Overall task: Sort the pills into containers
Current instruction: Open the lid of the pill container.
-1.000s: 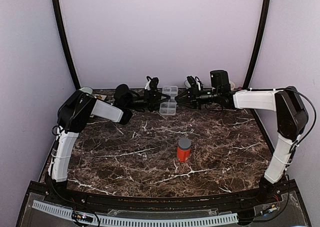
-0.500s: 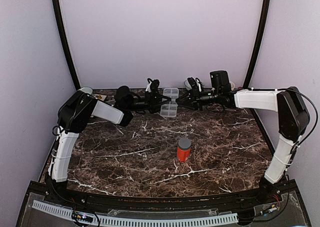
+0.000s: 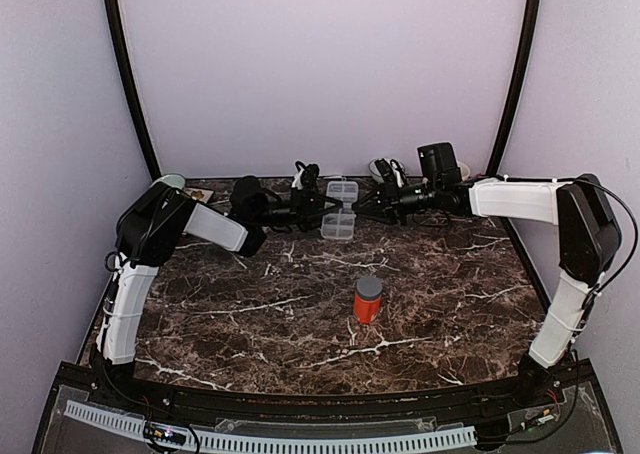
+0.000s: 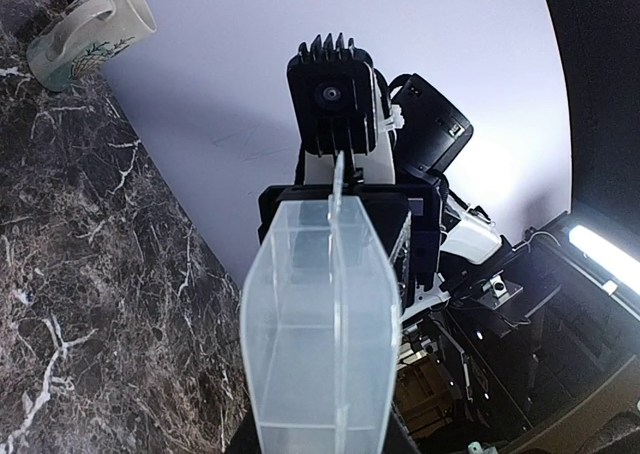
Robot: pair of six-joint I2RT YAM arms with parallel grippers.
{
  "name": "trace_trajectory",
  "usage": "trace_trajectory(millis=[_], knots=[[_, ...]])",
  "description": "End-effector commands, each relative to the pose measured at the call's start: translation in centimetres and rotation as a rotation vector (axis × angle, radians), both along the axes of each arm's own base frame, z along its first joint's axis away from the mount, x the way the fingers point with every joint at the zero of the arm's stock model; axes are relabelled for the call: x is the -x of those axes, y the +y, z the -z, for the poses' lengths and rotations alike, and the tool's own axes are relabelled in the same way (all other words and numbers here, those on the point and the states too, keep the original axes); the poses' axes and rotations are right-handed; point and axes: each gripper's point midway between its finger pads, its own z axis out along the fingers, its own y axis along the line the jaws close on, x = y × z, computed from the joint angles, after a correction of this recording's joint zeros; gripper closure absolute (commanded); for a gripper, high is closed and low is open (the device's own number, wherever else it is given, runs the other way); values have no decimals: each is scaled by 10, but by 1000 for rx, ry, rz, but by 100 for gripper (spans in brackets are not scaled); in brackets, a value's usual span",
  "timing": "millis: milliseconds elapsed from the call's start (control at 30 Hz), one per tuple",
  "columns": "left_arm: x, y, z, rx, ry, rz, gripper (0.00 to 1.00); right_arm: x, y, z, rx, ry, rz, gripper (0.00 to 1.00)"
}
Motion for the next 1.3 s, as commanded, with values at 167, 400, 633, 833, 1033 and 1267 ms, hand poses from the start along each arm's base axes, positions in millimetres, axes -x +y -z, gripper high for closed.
trace_trajectory(millis=[167, 400, 633, 833, 1033, 1267], knots=[[-12, 12, 18, -18, 2, -66, 90, 8, -5, -13, 23, -6, 6, 83], [-13, 15, 24, -27, 10, -80, 90, 8, -8, -5, 48, 16, 23, 83], [-13, 18, 30, -33, 16, -92, 90, 10, -11, 4, 73, 40, 44, 83], [-15, 19, 35, -43, 22, -106, 90, 10, -14, 9, 100, 57, 65, 83], [-17, 19, 41, -58, 26, -120, 90, 8, -17, 14, 128, 72, 83, 83], [-18, 20, 49, -67, 36, -133, 90, 9, -19, 22, 149, 88, 90, 83]])
